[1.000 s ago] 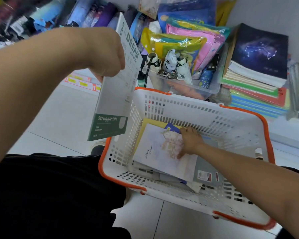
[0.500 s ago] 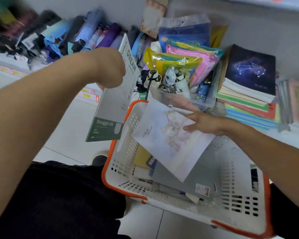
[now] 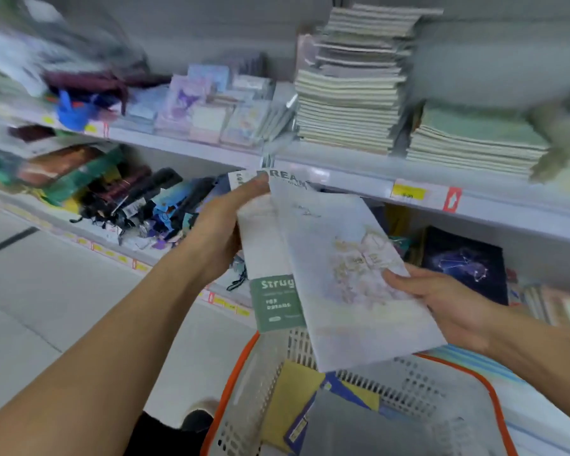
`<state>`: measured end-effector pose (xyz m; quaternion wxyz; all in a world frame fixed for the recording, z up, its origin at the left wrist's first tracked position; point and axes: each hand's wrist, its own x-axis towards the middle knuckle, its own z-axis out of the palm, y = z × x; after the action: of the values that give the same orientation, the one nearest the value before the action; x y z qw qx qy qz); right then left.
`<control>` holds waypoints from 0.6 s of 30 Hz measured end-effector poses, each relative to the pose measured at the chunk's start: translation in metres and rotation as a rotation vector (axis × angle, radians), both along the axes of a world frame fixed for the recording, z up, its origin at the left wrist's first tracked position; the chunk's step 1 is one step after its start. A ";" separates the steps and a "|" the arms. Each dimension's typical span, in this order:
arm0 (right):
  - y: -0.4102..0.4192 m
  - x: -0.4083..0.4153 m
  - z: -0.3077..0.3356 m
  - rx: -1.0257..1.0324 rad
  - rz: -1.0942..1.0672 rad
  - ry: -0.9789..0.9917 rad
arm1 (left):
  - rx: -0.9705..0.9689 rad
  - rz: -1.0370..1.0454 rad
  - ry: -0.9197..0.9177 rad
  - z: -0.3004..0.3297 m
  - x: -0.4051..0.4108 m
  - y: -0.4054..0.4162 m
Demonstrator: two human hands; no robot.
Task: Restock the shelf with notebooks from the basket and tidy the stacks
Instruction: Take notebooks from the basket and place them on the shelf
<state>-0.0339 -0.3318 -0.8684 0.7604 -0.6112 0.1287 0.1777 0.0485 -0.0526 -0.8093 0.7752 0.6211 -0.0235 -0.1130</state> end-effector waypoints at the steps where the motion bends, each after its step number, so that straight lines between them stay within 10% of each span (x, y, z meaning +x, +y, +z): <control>1: 0.005 0.001 0.003 0.002 -0.011 -0.025 | -0.014 0.019 -0.052 0.001 -0.001 -0.007; 18: 0.025 -0.006 0.014 0.234 0.096 -0.148 | -0.052 0.099 -0.338 0.011 -0.006 -0.021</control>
<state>-0.0401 -0.3068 -0.8541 0.8246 -0.5353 0.0214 0.1819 0.0421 -0.0735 -0.7984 0.7806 0.6114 -0.1258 0.0319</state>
